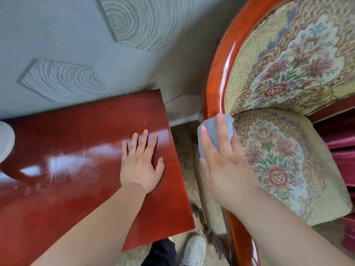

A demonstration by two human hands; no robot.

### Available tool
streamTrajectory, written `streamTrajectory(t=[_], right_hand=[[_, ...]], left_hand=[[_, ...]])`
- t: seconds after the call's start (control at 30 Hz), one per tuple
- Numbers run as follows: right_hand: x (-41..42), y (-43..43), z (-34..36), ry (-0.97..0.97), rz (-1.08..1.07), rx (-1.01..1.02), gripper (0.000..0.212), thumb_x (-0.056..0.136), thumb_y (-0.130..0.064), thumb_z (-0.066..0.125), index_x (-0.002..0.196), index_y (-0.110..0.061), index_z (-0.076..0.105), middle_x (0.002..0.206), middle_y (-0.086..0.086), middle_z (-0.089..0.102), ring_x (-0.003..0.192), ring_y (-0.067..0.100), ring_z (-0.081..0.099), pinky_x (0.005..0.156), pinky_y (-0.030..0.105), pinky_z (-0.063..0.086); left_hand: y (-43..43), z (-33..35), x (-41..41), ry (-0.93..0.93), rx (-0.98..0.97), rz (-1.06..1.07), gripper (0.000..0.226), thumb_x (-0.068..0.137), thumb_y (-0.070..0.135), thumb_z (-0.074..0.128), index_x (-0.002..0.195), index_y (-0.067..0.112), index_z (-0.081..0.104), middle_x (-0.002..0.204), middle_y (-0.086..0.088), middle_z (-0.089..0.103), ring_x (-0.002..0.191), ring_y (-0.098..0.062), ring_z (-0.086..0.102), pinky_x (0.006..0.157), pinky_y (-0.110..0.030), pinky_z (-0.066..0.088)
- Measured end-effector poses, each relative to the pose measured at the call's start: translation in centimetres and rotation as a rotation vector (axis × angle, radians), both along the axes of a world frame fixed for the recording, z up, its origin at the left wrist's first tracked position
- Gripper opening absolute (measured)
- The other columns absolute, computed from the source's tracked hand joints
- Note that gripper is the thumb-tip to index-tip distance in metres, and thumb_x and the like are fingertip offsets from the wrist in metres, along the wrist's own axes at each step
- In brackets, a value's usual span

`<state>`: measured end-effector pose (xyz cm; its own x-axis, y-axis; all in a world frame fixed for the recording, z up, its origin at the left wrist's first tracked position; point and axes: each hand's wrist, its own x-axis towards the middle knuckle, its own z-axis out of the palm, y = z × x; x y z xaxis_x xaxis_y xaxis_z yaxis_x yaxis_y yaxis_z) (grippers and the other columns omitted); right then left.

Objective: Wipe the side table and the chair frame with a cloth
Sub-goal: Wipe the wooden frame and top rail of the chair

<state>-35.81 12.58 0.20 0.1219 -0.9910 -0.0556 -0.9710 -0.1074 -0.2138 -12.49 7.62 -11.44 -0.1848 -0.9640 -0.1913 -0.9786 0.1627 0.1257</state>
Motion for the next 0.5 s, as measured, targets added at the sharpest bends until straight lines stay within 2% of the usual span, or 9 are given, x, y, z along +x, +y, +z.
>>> streamTrajectory(t=[0.1, 0.2, 0.27, 0.33, 0.4, 0.43, 0.5], right_hand=[[0.0, -7.9, 1.0, 0.111, 0.053, -0.223, 0.063, 0.095, -0.009, 0.057, 0.151, 0.012, 0.036, 0.161, 0.032, 0.006, 0.148, 0.054, 0.008, 0.112, 0.076, 0.028], [0.5, -12.3, 2.5, 0.114, -0.06, -0.292, 0.063, 0.102, -0.02, 0.046, 0.156, 0.007, 0.026, 0.161, 0.041, 0.005, 0.15, 0.055, 0.007, 0.117, 0.072, 0.019], [0.6, -11.5, 2.2, 0.092, -0.102, -0.255, 0.064, 0.105, -0.022, 0.04, 0.161, 0.0, 0.018, 0.164, 0.038, -0.001, 0.149, 0.059, 0.013, 0.121, 0.064, 0.017], [0.8, -8.3, 1.5, 0.048, -0.087, -0.188, 0.067, 0.101, -0.013, 0.044, 0.162, -0.002, 0.018, 0.166, 0.034, -0.004, 0.143, 0.061, 0.023, 0.119, 0.061, 0.025], [1.2, -4.1, 1.1, 0.081, -0.008, -0.114, 0.066, 0.098, -0.01, 0.041, 0.16, 0.0, 0.023, 0.167, 0.029, -0.005, 0.141, 0.059, 0.025, 0.114, 0.064, 0.033], [1.1, -2.2, 1.0, 0.112, 0.041, -0.11, 0.062, 0.096, -0.009, 0.041, 0.156, 0.004, 0.032, 0.167, 0.025, -0.004, 0.139, 0.057, 0.027, 0.11, 0.065, 0.039], [0.6, 1.0, 0.6, 0.096, 0.038, -0.111, 0.059, 0.092, -0.009, 0.054, 0.149, 0.004, 0.045, 0.165, 0.021, 0.0, 0.128, 0.053, 0.039, 0.098, 0.06, 0.052]], left_hand=[[0.0, -0.2, 0.1, 0.003, 0.018, 0.004, 0.072, 0.096, 0.057, 0.034, 0.164, 0.034, 0.026, 0.175, 0.002, 0.015, 0.162, -0.028, 0.007, 0.13, -0.053, 0.004], [-0.1, -0.3, 0.3, -0.001, 0.029, 0.003, 0.072, 0.097, 0.058, 0.031, 0.164, 0.034, 0.024, 0.176, 0.002, 0.012, 0.163, -0.027, 0.005, 0.13, -0.054, 0.005], [-0.1, -0.4, 0.3, 0.0, 0.034, -0.001, 0.072, 0.097, 0.058, 0.031, 0.164, 0.034, 0.025, 0.176, 0.002, 0.012, 0.163, -0.027, 0.005, 0.13, -0.054, 0.004], [0.1, -0.5, 0.4, -0.002, 0.036, -0.004, 0.071, 0.097, 0.058, 0.032, 0.164, 0.033, 0.026, 0.176, 0.002, 0.013, 0.162, -0.028, 0.006, 0.13, -0.055, 0.005], [0.0, -0.6, 0.5, -0.004, 0.033, -0.006, 0.072, 0.097, 0.058, 0.033, 0.164, 0.032, 0.028, 0.176, 0.001, 0.014, 0.162, -0.028, 0.006, 0.13, -0.055, 0.006], [-0.1, -0.5, 0.6, -0.008, 0.035, -0.008, 0.072, 0.097, 0.058, 0.032, 0.164, 0.032, 0.027, 0.176, 0.001, 0.013, 0.162, -0.028, 0.005, 0.13, -0.056, 0.005], [-0.1, -0.5, 0.3, -0.01, 0.048, -0.006, 0.073, 0.097, 0.059, 0.03, 0.165, 0.032, 0.025, 0.176, 0.001, 0.011, 0.162, -0.027, 0.002, 0.13, -0.056, 0.003]])
